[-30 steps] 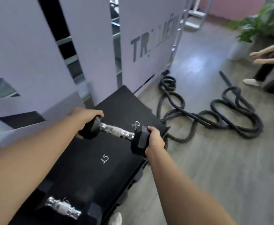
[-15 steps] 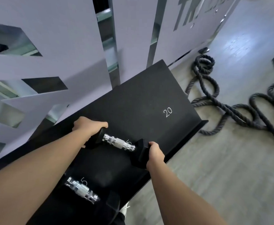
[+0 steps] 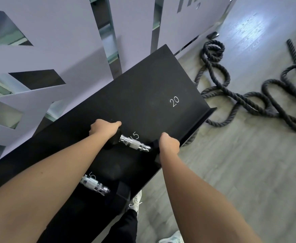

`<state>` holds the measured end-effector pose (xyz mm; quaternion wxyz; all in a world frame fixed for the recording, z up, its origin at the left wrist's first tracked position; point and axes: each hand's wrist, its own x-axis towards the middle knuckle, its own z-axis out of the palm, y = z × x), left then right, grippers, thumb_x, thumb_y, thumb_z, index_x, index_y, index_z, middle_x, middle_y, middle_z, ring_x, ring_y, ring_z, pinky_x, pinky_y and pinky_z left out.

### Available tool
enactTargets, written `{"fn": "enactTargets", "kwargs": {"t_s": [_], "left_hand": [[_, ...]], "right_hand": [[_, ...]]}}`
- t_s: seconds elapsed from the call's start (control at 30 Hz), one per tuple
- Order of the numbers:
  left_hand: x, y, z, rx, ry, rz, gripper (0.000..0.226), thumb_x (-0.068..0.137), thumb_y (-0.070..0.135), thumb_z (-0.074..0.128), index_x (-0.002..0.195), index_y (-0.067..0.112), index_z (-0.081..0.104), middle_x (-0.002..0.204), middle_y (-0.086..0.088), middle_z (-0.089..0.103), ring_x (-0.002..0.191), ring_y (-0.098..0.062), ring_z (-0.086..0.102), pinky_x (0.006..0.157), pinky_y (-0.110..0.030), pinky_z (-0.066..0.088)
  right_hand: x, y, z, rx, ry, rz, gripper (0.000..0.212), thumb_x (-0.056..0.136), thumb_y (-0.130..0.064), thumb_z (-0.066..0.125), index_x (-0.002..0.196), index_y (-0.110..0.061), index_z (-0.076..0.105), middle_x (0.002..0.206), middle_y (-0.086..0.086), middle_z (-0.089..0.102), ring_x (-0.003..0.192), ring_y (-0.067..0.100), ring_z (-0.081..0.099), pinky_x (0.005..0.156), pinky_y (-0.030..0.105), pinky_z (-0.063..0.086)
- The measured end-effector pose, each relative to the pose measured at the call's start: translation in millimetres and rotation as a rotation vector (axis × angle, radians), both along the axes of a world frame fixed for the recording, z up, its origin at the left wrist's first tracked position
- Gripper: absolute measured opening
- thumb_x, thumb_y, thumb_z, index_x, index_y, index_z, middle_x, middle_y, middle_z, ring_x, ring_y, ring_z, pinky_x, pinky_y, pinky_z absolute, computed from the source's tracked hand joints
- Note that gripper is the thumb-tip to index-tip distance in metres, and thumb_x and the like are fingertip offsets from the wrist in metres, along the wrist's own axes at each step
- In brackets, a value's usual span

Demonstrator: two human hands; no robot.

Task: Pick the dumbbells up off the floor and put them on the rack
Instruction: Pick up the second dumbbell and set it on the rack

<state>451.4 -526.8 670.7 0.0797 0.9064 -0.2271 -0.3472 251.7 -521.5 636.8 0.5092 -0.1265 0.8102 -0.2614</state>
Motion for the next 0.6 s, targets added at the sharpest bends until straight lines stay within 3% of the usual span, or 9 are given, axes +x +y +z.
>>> {"fn": "enactTargets", "kwargs": {"t_s": [0.07, 0.13, 0.27, 0.37, 0.4, 0.47, 0.53, 0.6], "left_hand": [[-6, 4, 1, 0.0, -0.019, -0.024, 0.074, 0.076, 0.056, 0.071, 0.127, 0.005, 0.053, 0.126, -0.016, 0.06, 0.11, -0.035, 0.06, 0.072, -0.037, 0.042], [-8, 5, 6, -0.035, -0.039, -0.021, 0.067, 0.081, 0.053, 0.068, 0.125, 0.004, 0.054, 0.125, -0.017, 0.061, 0.11, -0.035, 0.06, 0.072, -0.037, 0.043], [-11, 8, 29, -0.207, -0.129, -0.089, 0.06, 0.086, 0.046, 0.063, 0.129, 0.006, 0.053, 0.128, -0.016, 0.058, 0.114, -0.034, 0.057, 0.076, -0.038, 0.043], [-13, 14, 59, -0.318, -0.129, -0.155, 0.055, 0.09, 0.043, 0.061, 0.131, 0.007, 0.055, 0.129, -0.012, 0.06, 0.116, -0.032, 0.057, 0.077, -0.035, 0.041], [-14, 17, 72, -0.346, -0.121, -0.177, 0.049, 0.09, 0.043, 0.061, 0.123, 0.007, 0.06, 0.121, -0.01, 0.064, 0.111, -0.031, 0.059, 0.077, -0.033, 0.042], [-17, 21, 99, -0.396, -0.092, -0.199, 0.03, 0.087, 0.041, 0.062, 0.085, 0.011, 0.065, 0.08, -0.001, 0.062, 0.081, -0.024, 0.059, 0.063, -0.029, 0.039], [-24, 27, 134, -0.435, -0.066, -0.221, 0.041, 0.083, 0.041, 0.062, 0.054, 0.015, 0.046, 0.054, 0.002, 0.042, 0.056, -0.021, 0.046, 0.053, -0.03, 0.032], [-35, 35, 169, -0.465, -0.052, -0.249, 0.05, 0.081, 0.044, 0.062, 0.051, 0.015, 0.036, 0.05, -0.001, 0.043, 0.053, -0.024, 0.048, 0.053, -0.03, 0.035]], "right_hand": [[-3, 0, 6, -0.096, 0.065, 0.083, 0.015, 0.079, -0.023, 0.054, 0.068, -0.013, 0.056, 0.069, 0.001, 0.058, 0.068, 0.026, 0.054, 0.059, 0.031, 0.04], [-3, 1, 15, -0.143, 0.039, 0.131, 0.023, 0.08, -0.022, 0.055, 0.057, -0.019, 0.05, 0.056, -0.004, 0.052, 0.056, 0.019, 0.047, 0.052, 0.03, 0.035], [-7, -2, 40, -0.184, -0.063, 0.097, 0.039, 0.08, -0.022, 0.058, 0.05, -0.022, 0.034, 0.036, -0.013, 0.031, 0.047, 0.016, 0.032, 0.048, 0.03, 0.028], [-14, -5, 70, -0.231, -0.112, 0.074, 0.04, 0.08, -0.023, 0.06, 0.053, -0.022, 0.03, 0.039, -0.012, 0.026, 0.05, 0.017, 0.028, 0.05, 0.031, 0.026], [-19, -5, 82, -0.255, -0.133, 0.069, 0.041, 0.08, -0.023, 0.061, 0.054, -0.021, 0.03, 0.04, -0.012, 0.026, 0.051, 0.018, 0.027, 0.051, 0.031, 0.024], [-27, -6, 109, -0.296, -0.156, 0.069, 0.03, 0.08, -0.024, 0.062, 0.06, -0.018, 0.04, 0.05, -0.007, 0.033, 0.054, 0.018, 0.029, 0.053, 0.031, 0.025], [-37, -10, 139, -0.344, -0.191, 0.06, 0.017, 0.08, -0.025, 0.063, 0.074, -0.016, 0.051, 0.062, 0.001, 0.042, 0.059, 0.02, 0.035, 0.056, 0.033, 0.029], [-49, -16, 167, -0.403, -0.232, 0.073, 0.017, 0.08, -0.023, 0.063, 0.072, -0.014, 0.051, 0.065, 0.003, 0.045, 0.059, 0.021, 0.038, 0.055, 0.034, 0.03]]}}
